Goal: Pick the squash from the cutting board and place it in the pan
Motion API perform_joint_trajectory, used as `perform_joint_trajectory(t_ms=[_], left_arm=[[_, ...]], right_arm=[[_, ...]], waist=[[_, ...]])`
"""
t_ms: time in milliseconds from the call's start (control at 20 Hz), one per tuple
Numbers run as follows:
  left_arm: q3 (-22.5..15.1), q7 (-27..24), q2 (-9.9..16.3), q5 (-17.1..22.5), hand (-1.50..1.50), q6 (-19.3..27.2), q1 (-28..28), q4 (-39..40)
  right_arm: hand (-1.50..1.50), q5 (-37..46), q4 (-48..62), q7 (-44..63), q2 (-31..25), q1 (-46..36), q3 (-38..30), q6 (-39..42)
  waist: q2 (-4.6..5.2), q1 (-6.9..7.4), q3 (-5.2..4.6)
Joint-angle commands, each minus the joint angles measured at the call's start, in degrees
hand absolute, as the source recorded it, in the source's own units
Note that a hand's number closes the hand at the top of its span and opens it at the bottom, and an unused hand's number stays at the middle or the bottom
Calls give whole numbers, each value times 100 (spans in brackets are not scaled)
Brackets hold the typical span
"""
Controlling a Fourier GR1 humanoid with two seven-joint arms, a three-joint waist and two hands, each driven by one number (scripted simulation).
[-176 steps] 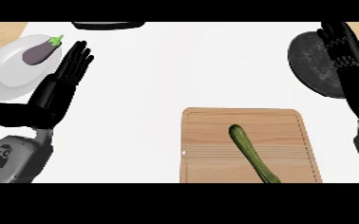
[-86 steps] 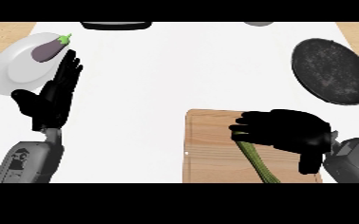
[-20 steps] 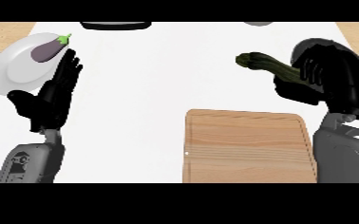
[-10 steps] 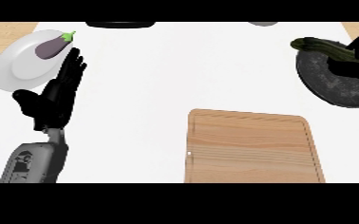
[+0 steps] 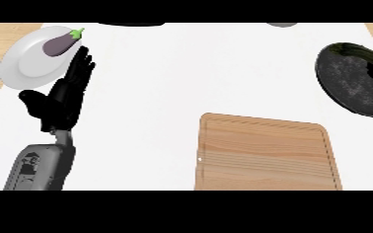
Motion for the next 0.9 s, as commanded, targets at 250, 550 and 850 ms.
perform_joint_trajectory(t_ms=[250,550,850], left_arm=[[-2,140,-3,68,0,-87,-260,29],[-18,-104,-64,22,0,-73,-97,102],[-21,-314,-60,-35,0,-106,121,184]], right_arm=[[-150,-323,1865,-581,-419,-410,-484,27],[-150,-819,2500,-1000,-499,-502,-786,1418],[-150,-1219,2445,-1936,-562,-329,-1201,1019]], waist=[[92,169,23],[74,134,26],[51,70,25]])
